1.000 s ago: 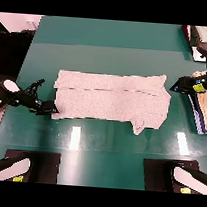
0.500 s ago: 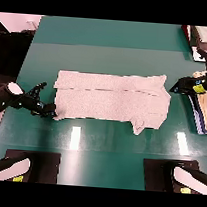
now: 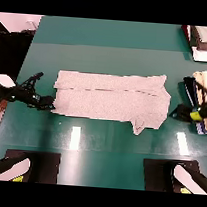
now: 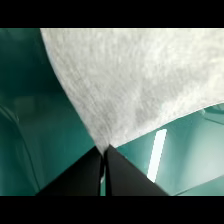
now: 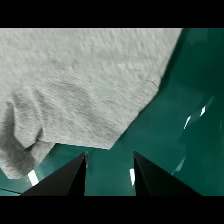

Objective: Fold the shirts.

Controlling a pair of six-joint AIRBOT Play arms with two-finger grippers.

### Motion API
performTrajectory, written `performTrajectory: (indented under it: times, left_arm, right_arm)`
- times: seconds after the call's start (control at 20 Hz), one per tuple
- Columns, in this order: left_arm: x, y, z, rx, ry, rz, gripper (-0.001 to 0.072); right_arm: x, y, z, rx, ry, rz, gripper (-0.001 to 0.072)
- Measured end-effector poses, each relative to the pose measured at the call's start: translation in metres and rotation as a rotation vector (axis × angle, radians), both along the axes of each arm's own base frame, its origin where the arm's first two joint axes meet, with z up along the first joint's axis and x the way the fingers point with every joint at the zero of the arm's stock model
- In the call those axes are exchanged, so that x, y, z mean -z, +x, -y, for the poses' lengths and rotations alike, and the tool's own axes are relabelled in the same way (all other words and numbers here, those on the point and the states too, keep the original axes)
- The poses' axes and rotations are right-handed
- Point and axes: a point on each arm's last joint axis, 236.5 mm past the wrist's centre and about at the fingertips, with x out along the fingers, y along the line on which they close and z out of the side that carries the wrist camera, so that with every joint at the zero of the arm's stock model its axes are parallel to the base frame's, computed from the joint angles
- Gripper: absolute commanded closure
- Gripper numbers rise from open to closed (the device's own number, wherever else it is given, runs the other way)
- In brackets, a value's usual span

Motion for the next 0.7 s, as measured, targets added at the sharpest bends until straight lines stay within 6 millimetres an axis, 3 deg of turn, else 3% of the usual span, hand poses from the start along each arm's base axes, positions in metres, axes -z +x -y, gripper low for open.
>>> performTrajectory:
  times: [0.2, 0.6, 0.7]
  left_arm:
    - [-0.009, 0.003, 0.001, 0.003, -0.005, 0.023, 0.0685]
    - [-0.013, 0.002, 0.002, 0.009, -0.009, 0.025, 0.0685]
    - [-0.013, 0.002, 0.002, 0.009, -0.009, 0.025, 0.0685]
  right_arm:
    - [0.037, -0.019, -0.003, 0.081, 0.040, -0.032, 0.0377]
    - [0.065, -0.003, -0.018, 0.174, 0.154, -0.027, 0.0413]
    - [0.071, 0.002, -0.022, 0.169, 0.155, -0.019, 0.0678]
